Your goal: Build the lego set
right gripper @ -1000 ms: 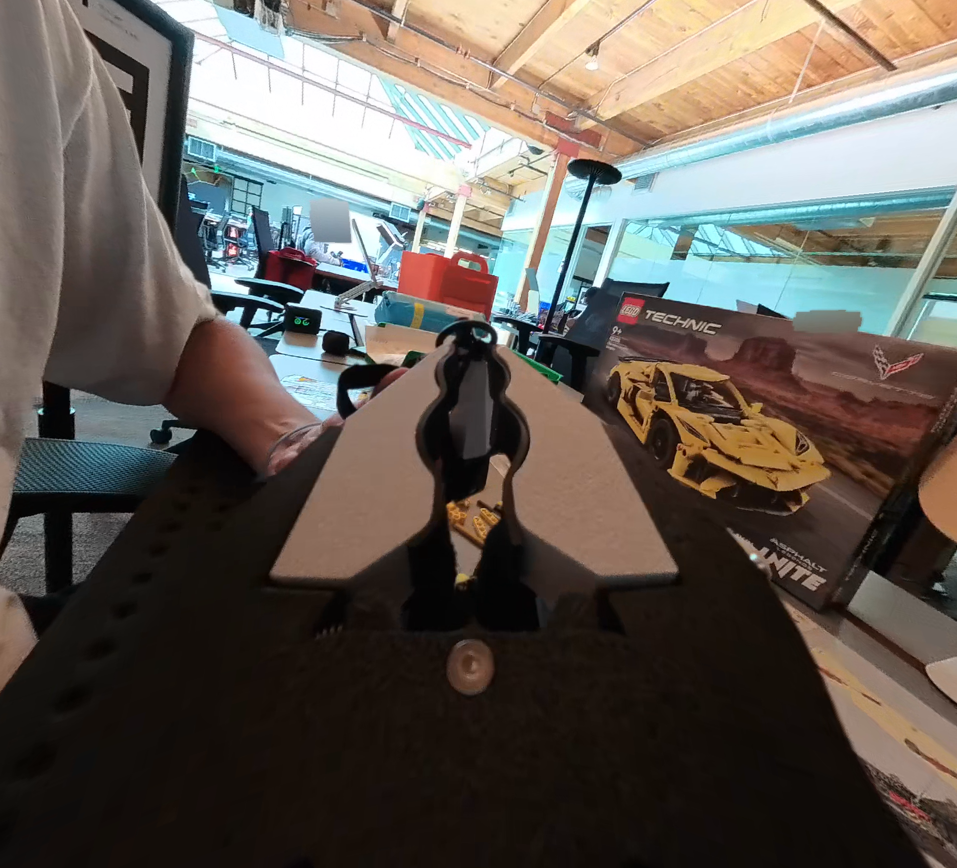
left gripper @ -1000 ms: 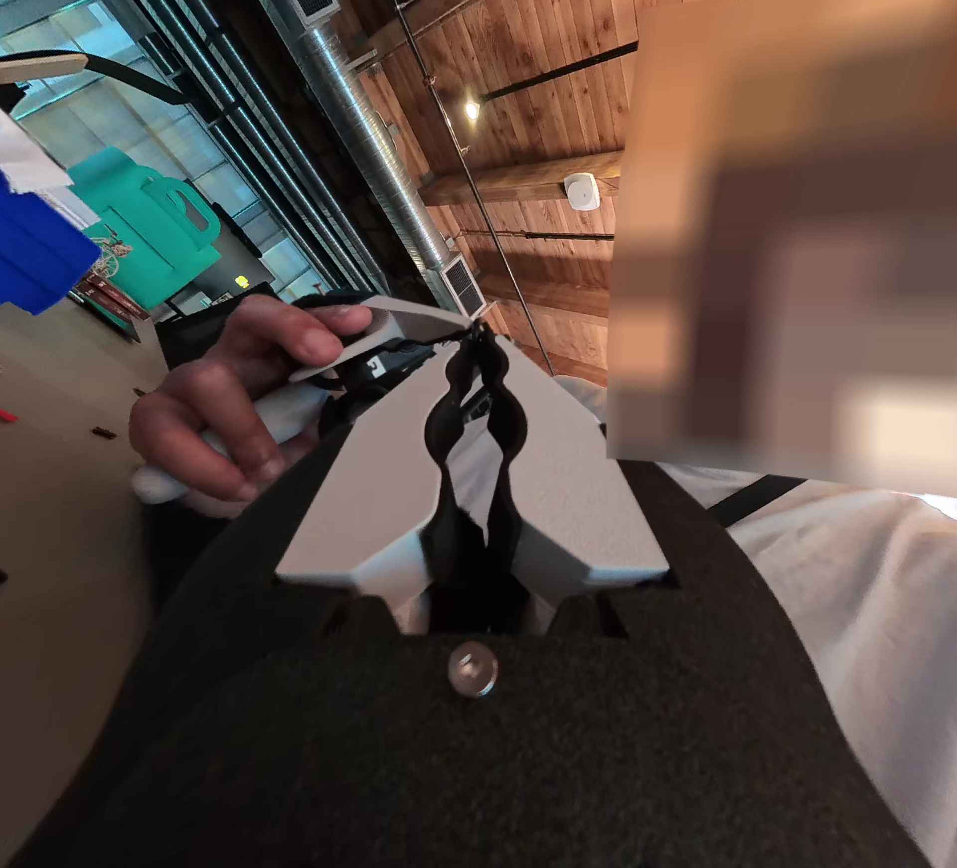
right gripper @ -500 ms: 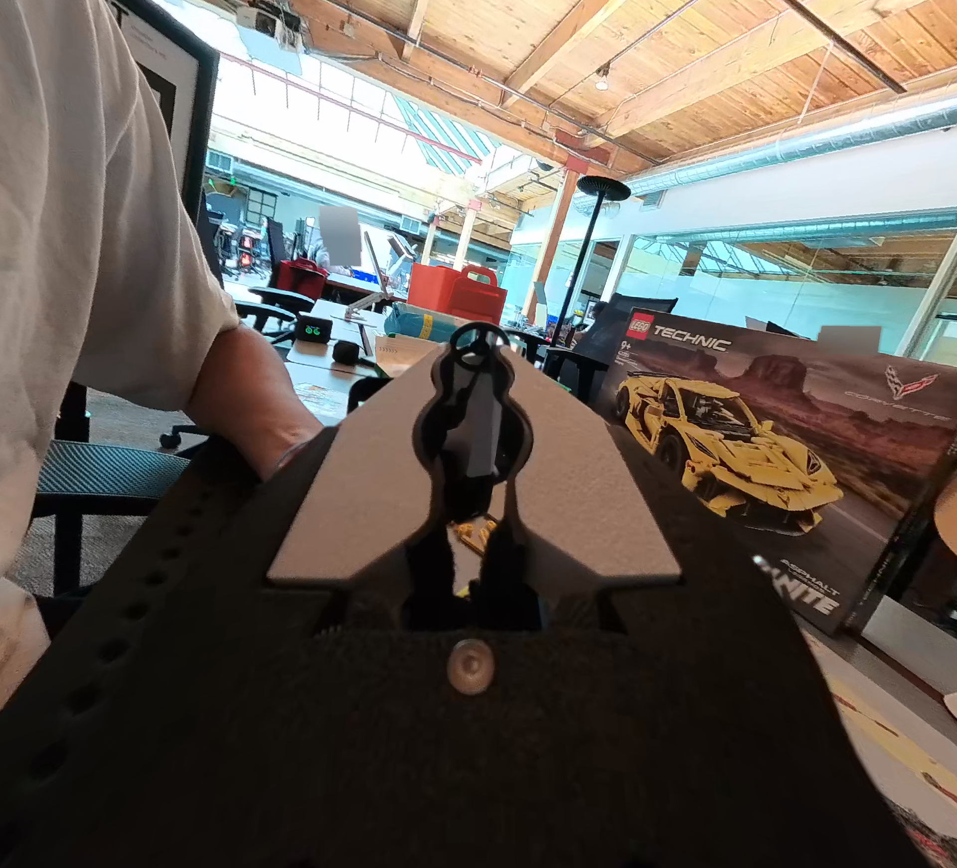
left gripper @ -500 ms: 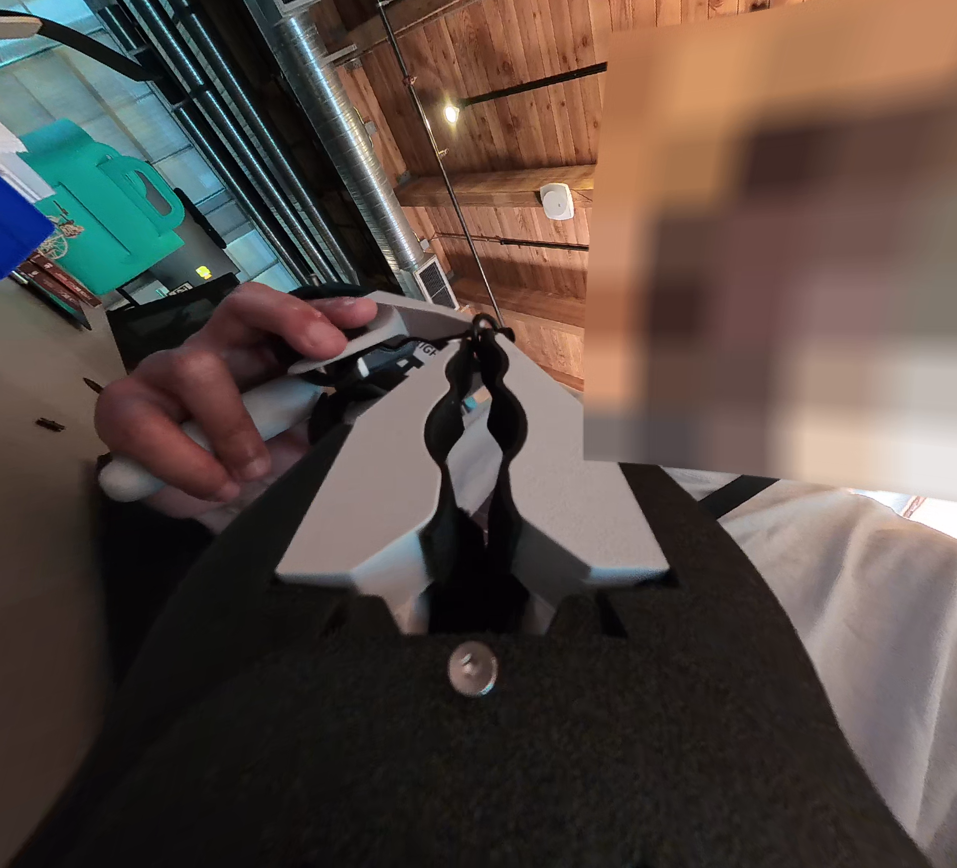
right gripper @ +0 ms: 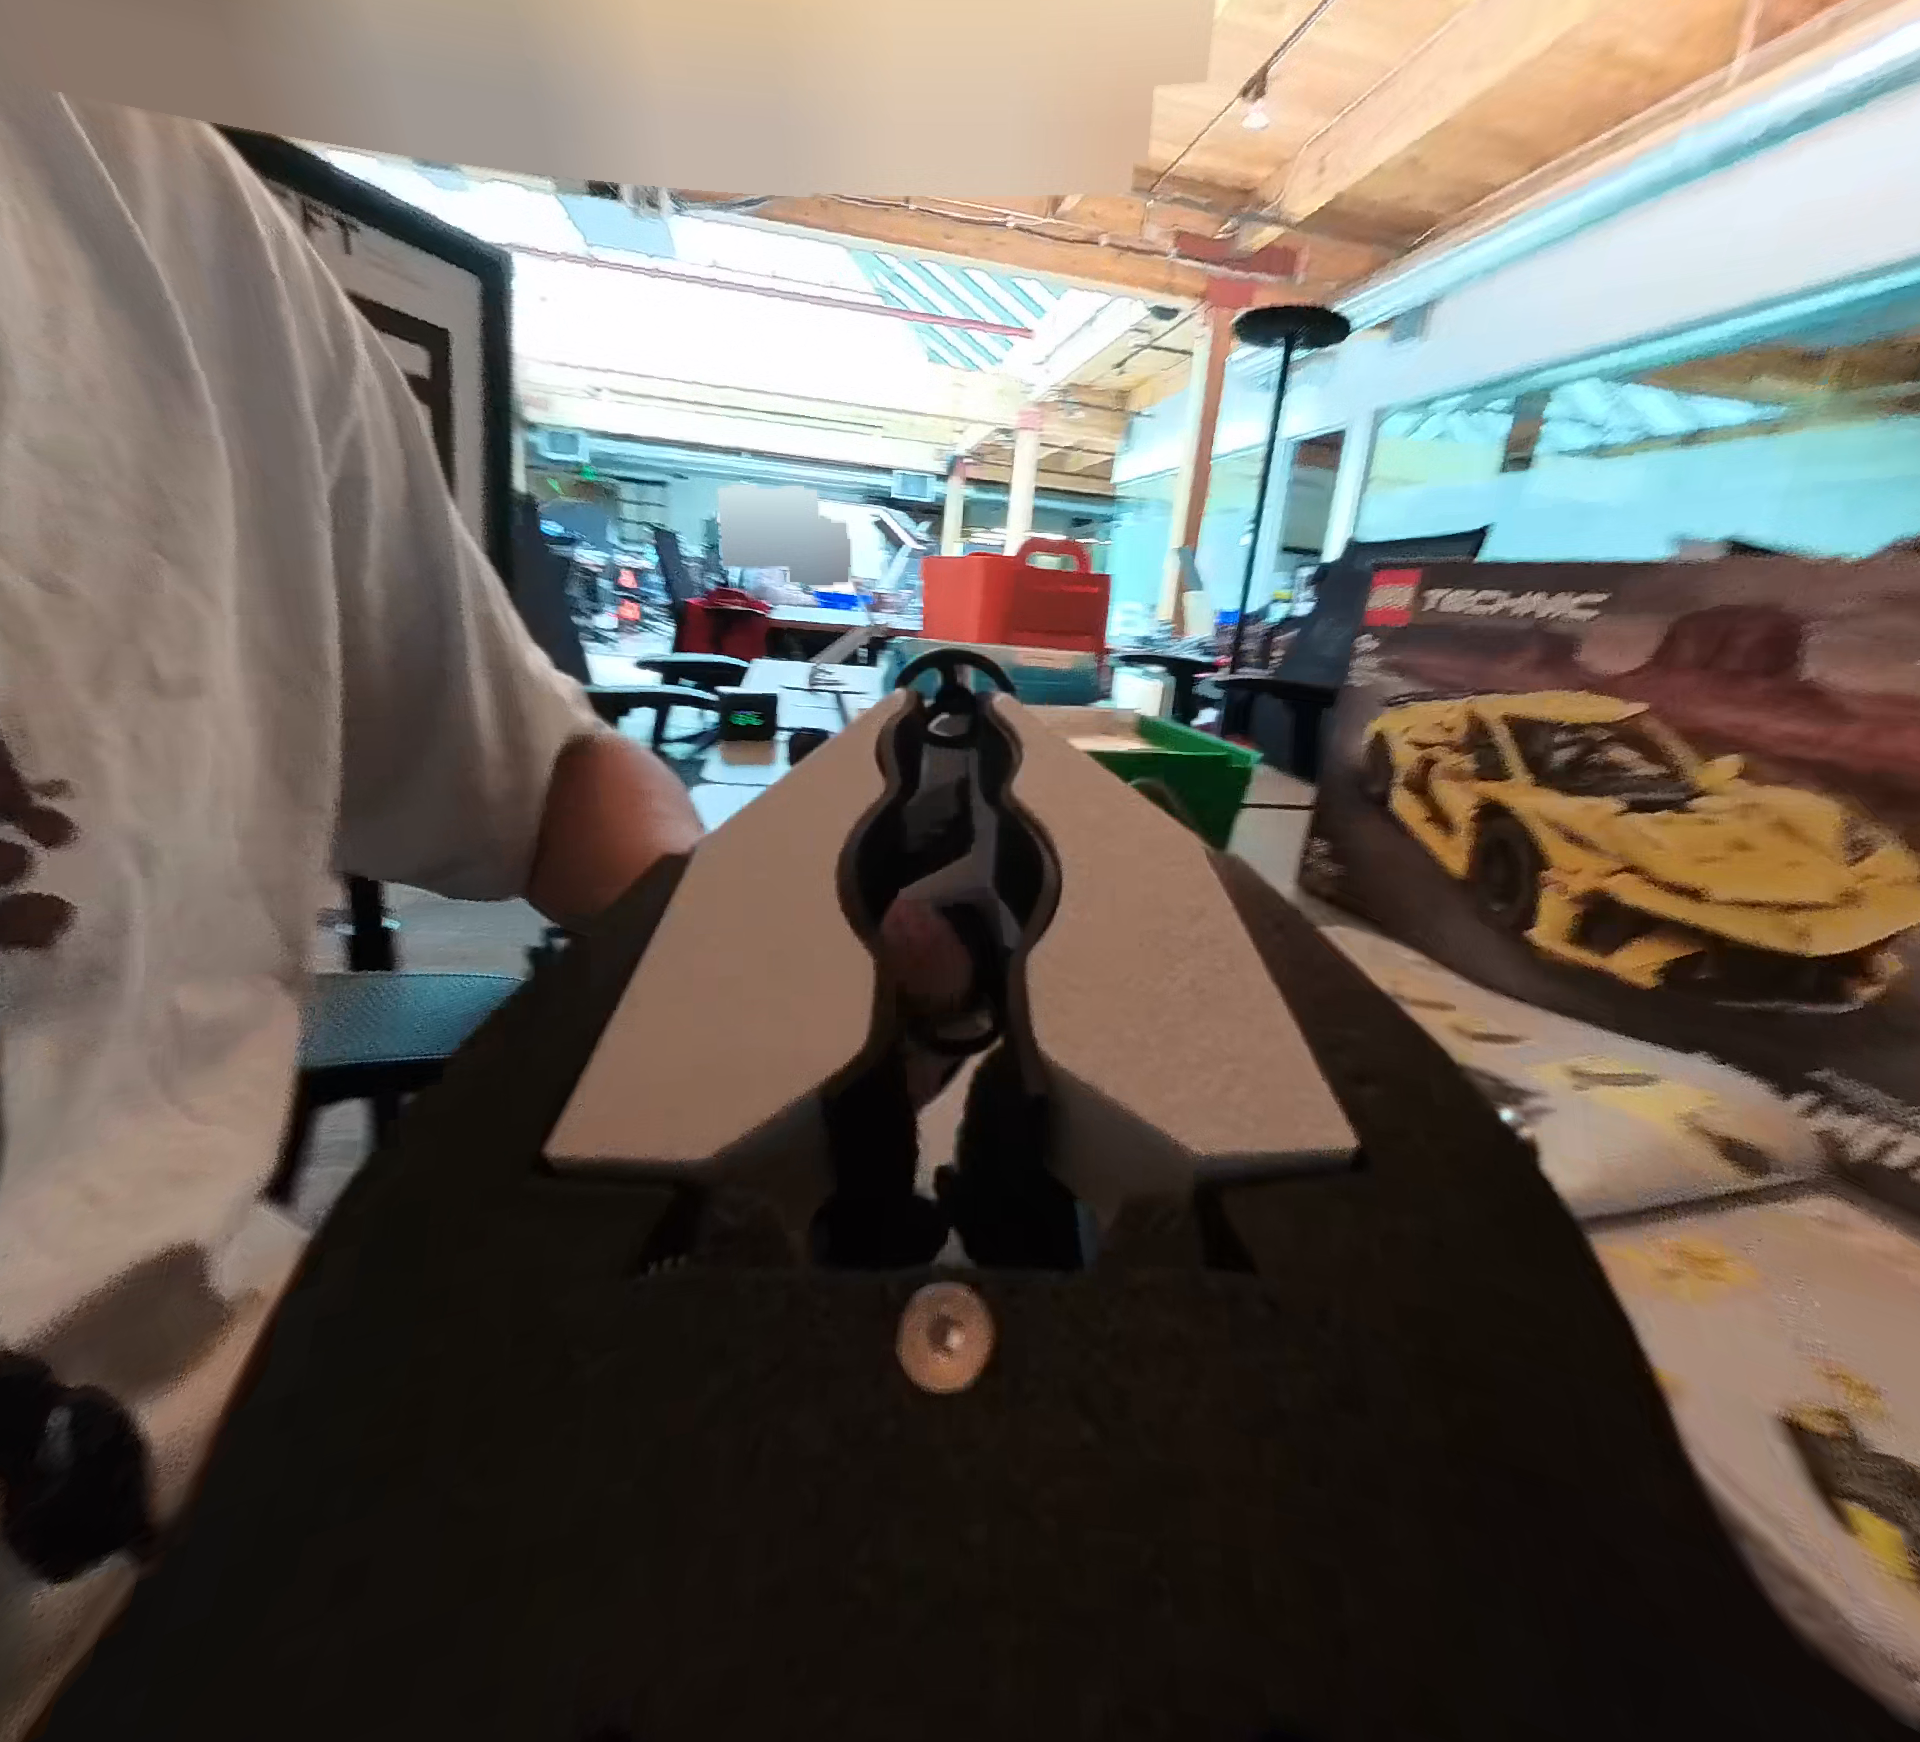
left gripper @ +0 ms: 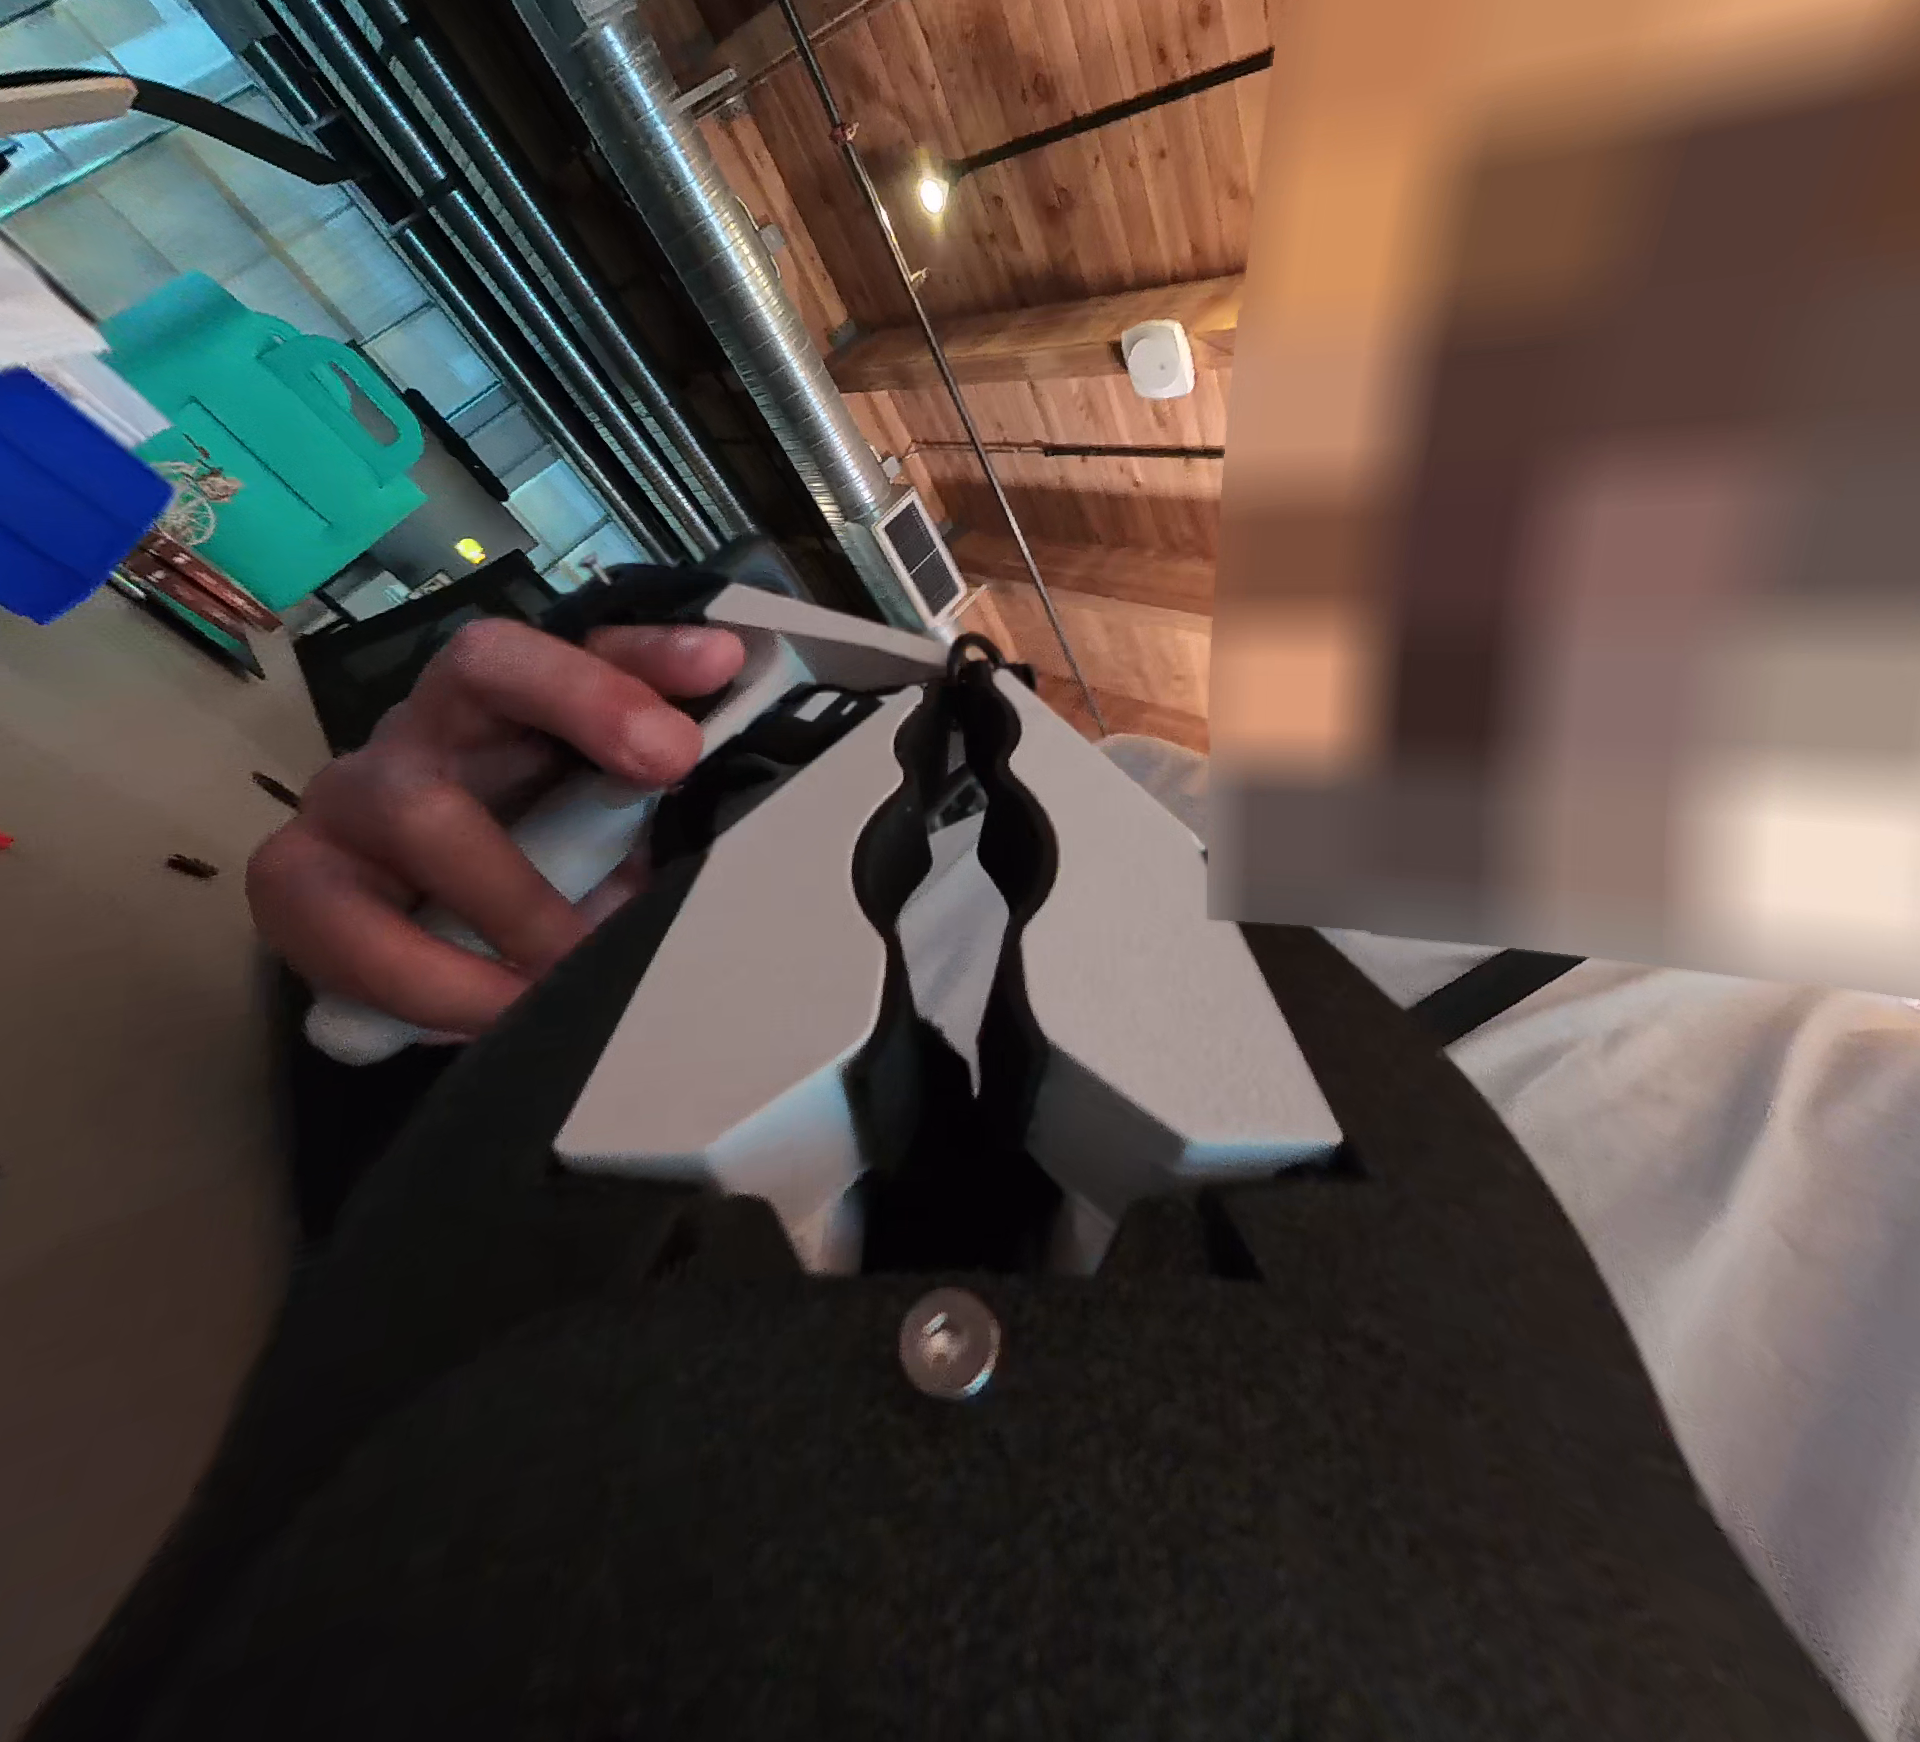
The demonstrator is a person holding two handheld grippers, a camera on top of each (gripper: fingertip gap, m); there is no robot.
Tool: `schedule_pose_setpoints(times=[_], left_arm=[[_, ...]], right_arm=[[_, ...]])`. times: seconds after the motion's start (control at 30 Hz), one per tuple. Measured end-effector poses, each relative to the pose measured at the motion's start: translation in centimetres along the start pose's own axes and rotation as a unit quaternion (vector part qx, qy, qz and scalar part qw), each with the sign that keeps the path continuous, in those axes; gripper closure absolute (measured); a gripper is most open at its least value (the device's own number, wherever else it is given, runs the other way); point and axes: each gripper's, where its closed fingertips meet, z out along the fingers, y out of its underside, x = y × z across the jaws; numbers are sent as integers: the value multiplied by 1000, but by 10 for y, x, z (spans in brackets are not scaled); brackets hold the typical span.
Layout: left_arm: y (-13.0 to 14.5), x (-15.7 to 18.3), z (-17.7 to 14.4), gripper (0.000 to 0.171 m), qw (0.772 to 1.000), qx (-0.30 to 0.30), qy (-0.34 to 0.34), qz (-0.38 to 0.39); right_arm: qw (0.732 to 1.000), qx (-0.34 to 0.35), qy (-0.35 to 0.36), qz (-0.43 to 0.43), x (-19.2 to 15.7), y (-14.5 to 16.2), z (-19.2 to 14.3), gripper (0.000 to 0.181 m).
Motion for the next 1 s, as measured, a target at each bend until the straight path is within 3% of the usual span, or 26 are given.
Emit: schedule_pose_setpoints(times=[0.03, 0.3, 0.6, 0.7, 0.8, 1.0], left_arm=[[0, 2, 0, 171, 1000, -6, -1, 12], [2, 3, 2, 171, 999, -14, -5, 33], [-4, 2, -5, 171, 989, -44, -52, 130], [-1, -11, -8, 171, 965, -87, -119, 216], [-1, -24, -16, 171, 934, -118, -180, 285], [-5, -37, -31, 171, 899, -150, -240, 335]], right_arm=[[1000, 3, -11, 17, -2, -1, 0, 172], [999, 24, -28, 40, -8, -3, 2, 169], [976, 6, -81, 203, -4, -1, -4, 163], [960, -37, -84, 265, 0, 11, -5, 161], [957, -72, -57, 275, 9, 24, -9, 167], [954, -109, -16, 280, 20, 43, -14, 178]])
